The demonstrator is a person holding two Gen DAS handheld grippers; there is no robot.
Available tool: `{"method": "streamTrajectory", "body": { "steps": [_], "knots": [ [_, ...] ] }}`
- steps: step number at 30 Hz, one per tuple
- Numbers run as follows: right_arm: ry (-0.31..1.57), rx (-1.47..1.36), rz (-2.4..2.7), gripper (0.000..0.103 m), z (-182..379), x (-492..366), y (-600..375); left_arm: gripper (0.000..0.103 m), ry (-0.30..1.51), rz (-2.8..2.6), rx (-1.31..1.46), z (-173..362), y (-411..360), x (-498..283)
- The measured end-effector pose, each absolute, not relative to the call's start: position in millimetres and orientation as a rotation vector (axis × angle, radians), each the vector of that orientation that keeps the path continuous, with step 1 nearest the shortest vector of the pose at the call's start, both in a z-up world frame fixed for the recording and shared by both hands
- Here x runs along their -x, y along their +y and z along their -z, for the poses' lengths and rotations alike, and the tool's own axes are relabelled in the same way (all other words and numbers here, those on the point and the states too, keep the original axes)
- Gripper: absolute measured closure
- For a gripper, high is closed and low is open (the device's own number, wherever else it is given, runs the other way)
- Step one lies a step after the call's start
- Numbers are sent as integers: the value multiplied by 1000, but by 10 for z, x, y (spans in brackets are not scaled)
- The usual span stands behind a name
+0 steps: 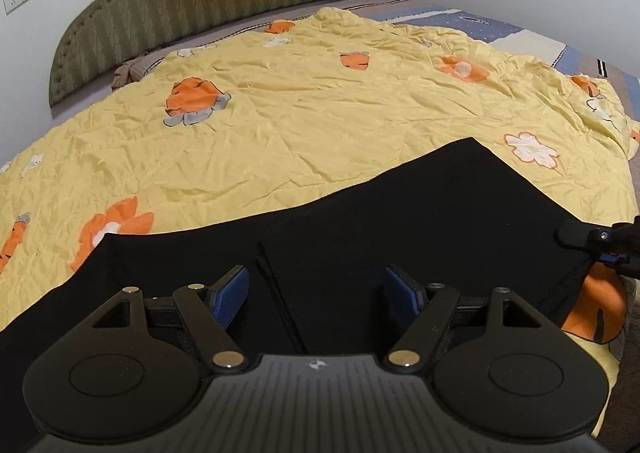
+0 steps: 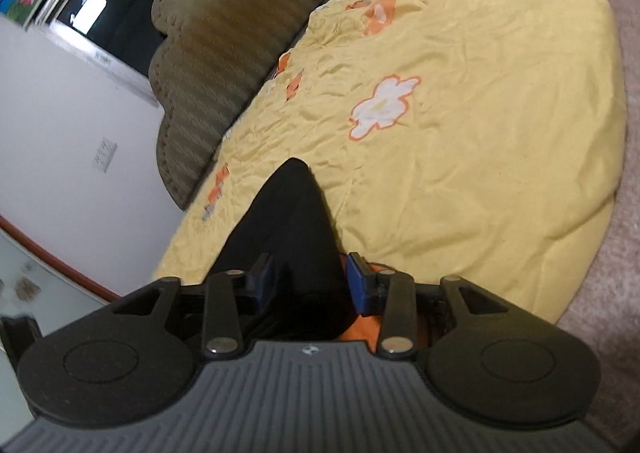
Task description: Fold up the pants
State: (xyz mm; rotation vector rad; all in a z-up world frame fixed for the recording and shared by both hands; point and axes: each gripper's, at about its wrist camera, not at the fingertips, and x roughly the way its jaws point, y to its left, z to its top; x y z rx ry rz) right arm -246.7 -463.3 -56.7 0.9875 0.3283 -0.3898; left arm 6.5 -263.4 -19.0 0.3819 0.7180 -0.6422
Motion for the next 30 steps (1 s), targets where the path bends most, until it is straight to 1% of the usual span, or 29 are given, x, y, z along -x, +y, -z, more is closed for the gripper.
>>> {"method": "streamTrajectory", "body": {
  "steps": [1,4,6,9,12,16,19,24,26,27,28,29,30],
  "knots": [
    [337,-955,405,84,543,2434,-4609,29,714,643,-387,178,-2637,-61],
    [347,-827,445,88,402,2361,-4482,29,706,652,-389,101,-2661,-73],
    [372,-661,486,88,244,2301,-4288,28,729,687,-354,21,-2682,-115],
    [421,-330,526,89,10,2127,-3898,21,800,761,-260,-106,-2715,-196],
    [461,-16,525,89,-118,1958,-3463,21,861,824,-155,-210,-2733,-244],
    [503,280,504,89,-94,1786,-2997,21,893,872,-119,-284,-2788,-221],
    [520,415,501,89,-22,1717,-2797,21,885,873,-154,-308,-2884,-183],
    [528,537,474,89,26,1659,-2613,21,904,861,-200,-233,-3124,-193],
    [522,559,463,89,25,1657,-2577,23,897,824,-181,-189,-3150,-196],
    [520,562,458,89,20,1657,-2570,42,892,818,-164,-178,-3147,-201],
    [519,563,453,89,14,1655,-2564,76,905,823,-157,-161,-3152,-210],
    [517,562,452,89,9,1655,-2567,84,937,837,-151,-135,-3164,-232],
    [516,562,453,89,5,1660,-2574,86,955,839,-137,-110,-3173,-245]
  ]
}}
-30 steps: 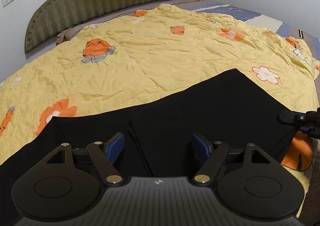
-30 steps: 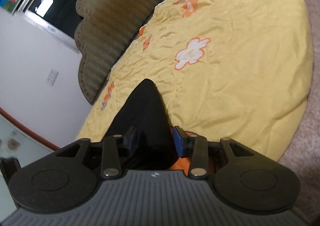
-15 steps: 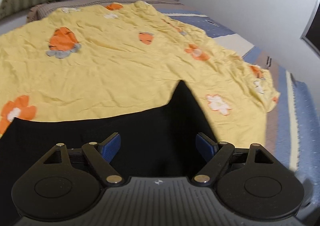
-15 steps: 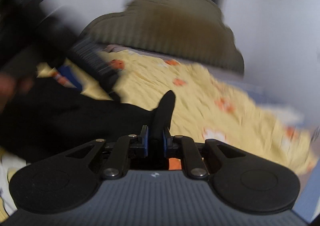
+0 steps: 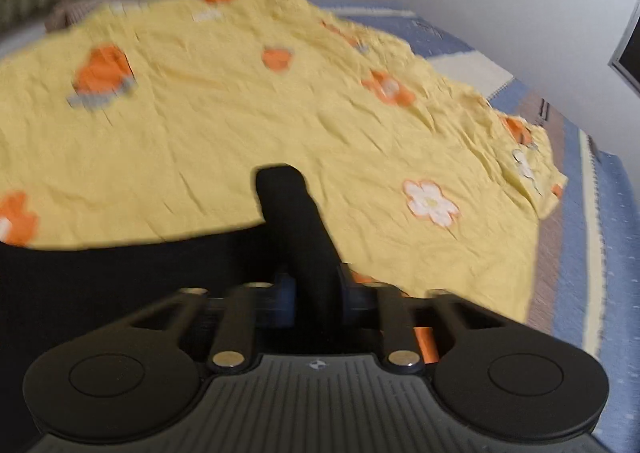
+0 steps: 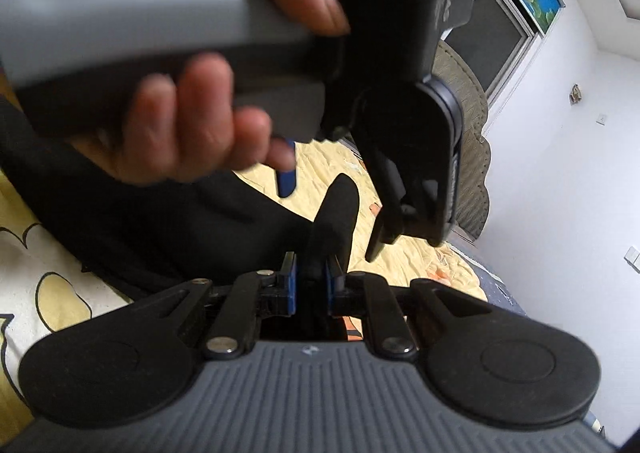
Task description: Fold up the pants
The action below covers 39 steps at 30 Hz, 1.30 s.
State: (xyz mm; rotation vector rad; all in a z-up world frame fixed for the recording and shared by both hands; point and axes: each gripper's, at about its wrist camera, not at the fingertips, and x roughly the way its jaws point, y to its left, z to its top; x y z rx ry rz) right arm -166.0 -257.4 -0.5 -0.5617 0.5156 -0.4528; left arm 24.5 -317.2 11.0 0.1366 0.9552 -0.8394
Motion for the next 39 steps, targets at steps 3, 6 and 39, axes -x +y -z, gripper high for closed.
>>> {"method": "streamTrajectory", "body": {
  "steps": [3,6,39],
  "knots": [
    [509,549,472,88,9,1688,-2621,90,954,838,-128,-78,-3167,-238],
    [479,517,508,54,5,1730,-2694,91,956,842,-106,-93,-3150,-234],
    [497,-36,579,85,161,1514,-3380,91,1016,900,54,-165,-2954,-386]
  ]
}}
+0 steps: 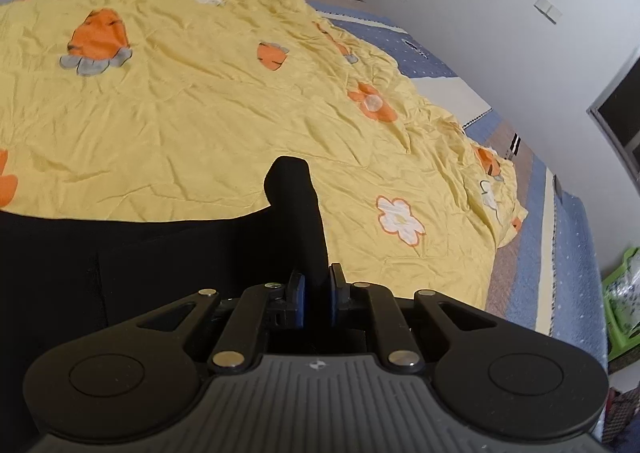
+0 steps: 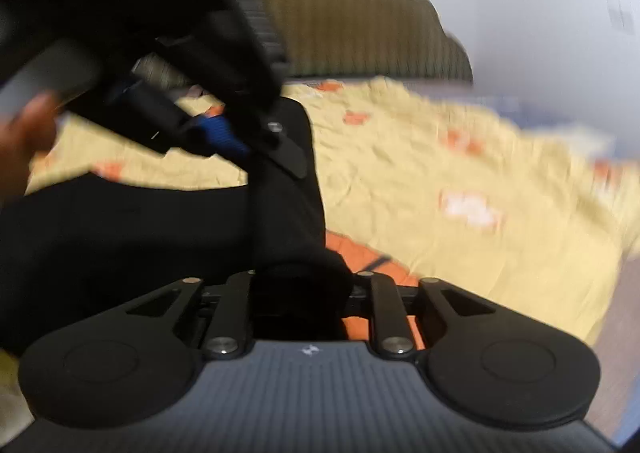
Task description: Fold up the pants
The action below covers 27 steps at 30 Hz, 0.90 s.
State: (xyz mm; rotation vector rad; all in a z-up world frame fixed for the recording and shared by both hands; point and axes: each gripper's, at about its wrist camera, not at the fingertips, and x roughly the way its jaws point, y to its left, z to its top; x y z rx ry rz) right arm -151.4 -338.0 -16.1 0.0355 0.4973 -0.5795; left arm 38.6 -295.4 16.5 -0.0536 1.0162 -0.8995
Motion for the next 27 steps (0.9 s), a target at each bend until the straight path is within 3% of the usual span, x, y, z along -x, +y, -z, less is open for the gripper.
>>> {"method": "streamTrajectory", "body": {
  "steps": [2,3,5,7,8,9,10,12,13,18,27],
  "knots": [
    [522,126,588,87,184,1434,-3215,87,1031,895,61,-154,-2937,-413],
    [530,182,590,87,201,1402,-3155,79,1037,895,59,-150,-2928,-418],
    [541,276,591,88,234,1347,-3054,62,1048,903,73,-151,-2902,-424],
    [551,371,588,89,259,1301,-2957,32,1043,908,100,-168,-2869,-425],
    [555,408,586,89,272,1288,-2909,32,1017,894,97,-186,-2861,-413],
    [557,435,585,89,287,1277,-2878,35,990,870,74,-207,-2864,-401],
    [558,439,581,89,291,1272,-2867,55,966,851,39,-226,-2877,-382],
    [557,425,579,89,264,1246,-2894,83,961,849,-15,-221,-2918,-365],
    [558,424,583,89,265,1242,-2909,87,973,856,-9,-202,-2922,-370],
    [552,392,582,89,237,1240,-2986,95,952,861,18,-195,-2880,-350],
    [515,436,557,89,262,1314,-2862,95,858,869,45,-394,-2575,-261]
  ]
}}
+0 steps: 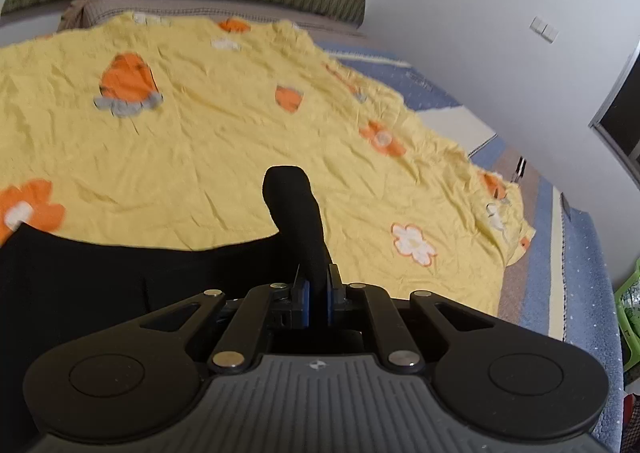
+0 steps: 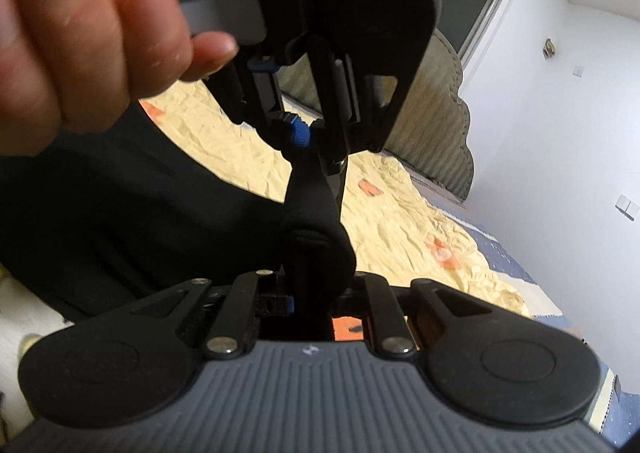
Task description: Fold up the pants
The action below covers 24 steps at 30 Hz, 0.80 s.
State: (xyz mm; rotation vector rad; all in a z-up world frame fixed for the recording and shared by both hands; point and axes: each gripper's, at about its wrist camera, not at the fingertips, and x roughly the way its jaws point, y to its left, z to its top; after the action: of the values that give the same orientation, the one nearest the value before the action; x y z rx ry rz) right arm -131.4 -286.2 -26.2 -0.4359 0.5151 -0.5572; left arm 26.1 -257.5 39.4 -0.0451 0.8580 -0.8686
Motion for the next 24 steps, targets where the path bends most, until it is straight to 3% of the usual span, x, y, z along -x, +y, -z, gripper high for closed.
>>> {"method": "streamTrajectory", "body": {
  "steps": [10,24],
  "knots": [
    [387,425,436,90,-88,1253,-2553,96,790,840,135,-744,-1698,-368],
    [352,406,178,90,-158,942,-1795,96,803,706,245,-646,-315,-721]
  ]
}}
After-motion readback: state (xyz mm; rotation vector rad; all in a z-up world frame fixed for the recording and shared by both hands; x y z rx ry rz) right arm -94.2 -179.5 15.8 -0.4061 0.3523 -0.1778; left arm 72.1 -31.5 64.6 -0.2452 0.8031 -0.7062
